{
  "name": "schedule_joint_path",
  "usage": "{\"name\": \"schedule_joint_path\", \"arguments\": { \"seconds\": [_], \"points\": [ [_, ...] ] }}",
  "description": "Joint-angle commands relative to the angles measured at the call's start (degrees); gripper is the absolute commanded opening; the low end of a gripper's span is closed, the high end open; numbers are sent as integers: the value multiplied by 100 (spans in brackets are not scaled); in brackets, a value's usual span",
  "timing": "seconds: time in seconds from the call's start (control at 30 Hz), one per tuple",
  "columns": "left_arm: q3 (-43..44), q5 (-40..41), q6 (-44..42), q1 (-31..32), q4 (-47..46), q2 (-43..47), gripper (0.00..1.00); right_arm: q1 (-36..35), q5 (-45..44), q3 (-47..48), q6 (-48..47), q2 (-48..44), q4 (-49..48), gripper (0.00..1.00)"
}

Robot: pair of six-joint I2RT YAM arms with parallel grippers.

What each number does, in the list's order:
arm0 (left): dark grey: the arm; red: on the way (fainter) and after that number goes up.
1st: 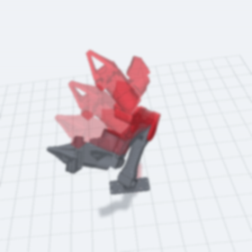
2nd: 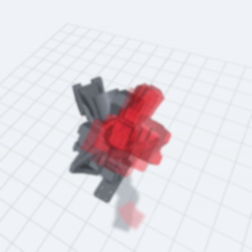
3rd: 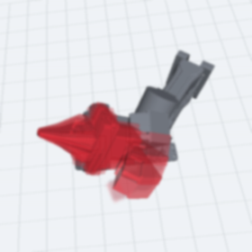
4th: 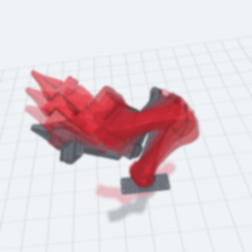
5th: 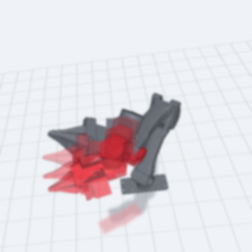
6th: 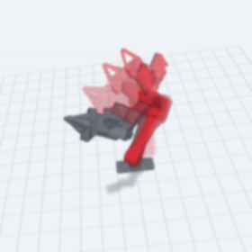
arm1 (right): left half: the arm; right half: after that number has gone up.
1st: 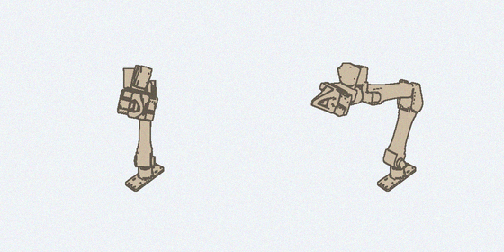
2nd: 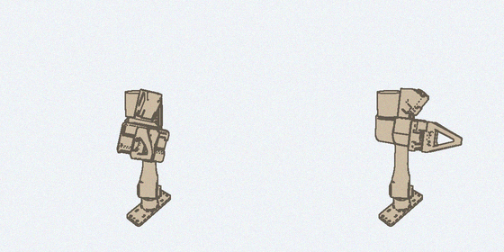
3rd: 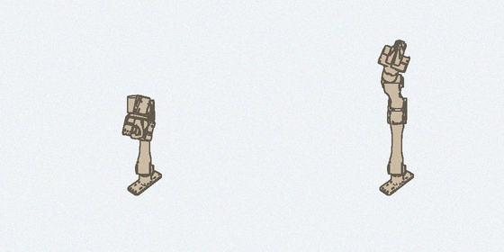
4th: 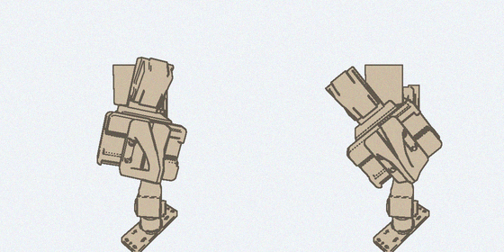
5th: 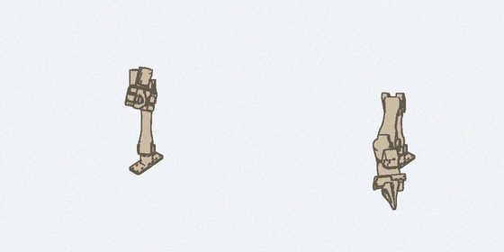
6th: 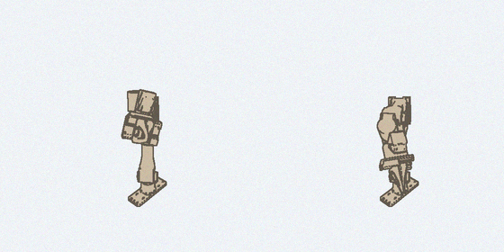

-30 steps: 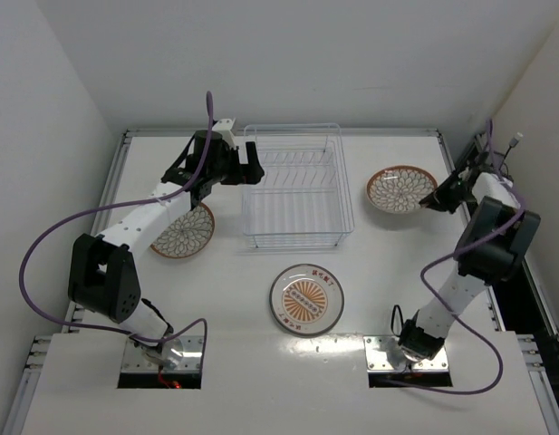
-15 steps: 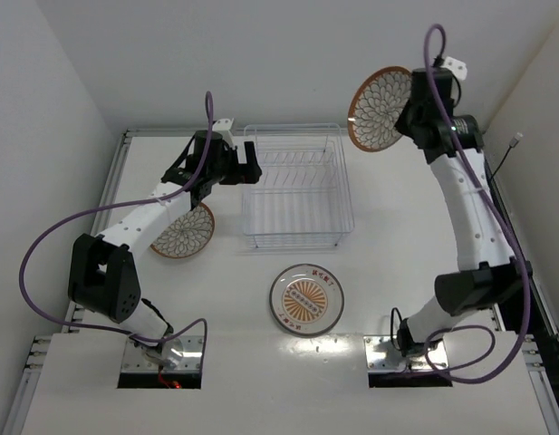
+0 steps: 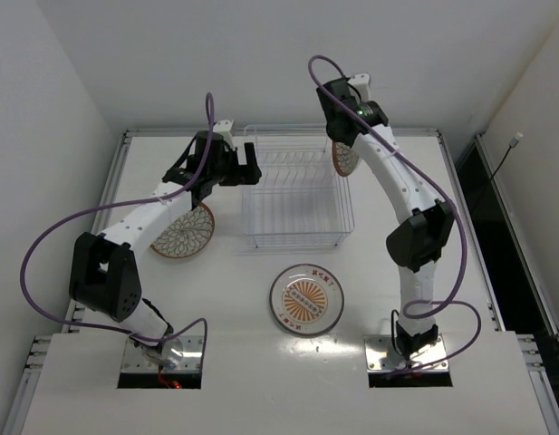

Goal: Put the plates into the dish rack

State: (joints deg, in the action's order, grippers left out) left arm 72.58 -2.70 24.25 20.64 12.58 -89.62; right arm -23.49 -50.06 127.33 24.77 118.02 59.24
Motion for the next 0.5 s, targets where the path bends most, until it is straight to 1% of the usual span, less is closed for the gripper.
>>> {"name": "schedule_joint_path", "arguments": {
  "seconds": [0.0,0.23,0.47],
  "points": [
    [222,24,27,19,-106,-46,99,-112,-1076,460,-288,-95,-651,0],
    [222,24,27,19,-106,-46,99,-218,-1348,460,-447,318,-827,0],
    [222,24,27,19,-106,-46,99,-271,-1348,460,-509,529,-1002,0]
  ]
}}
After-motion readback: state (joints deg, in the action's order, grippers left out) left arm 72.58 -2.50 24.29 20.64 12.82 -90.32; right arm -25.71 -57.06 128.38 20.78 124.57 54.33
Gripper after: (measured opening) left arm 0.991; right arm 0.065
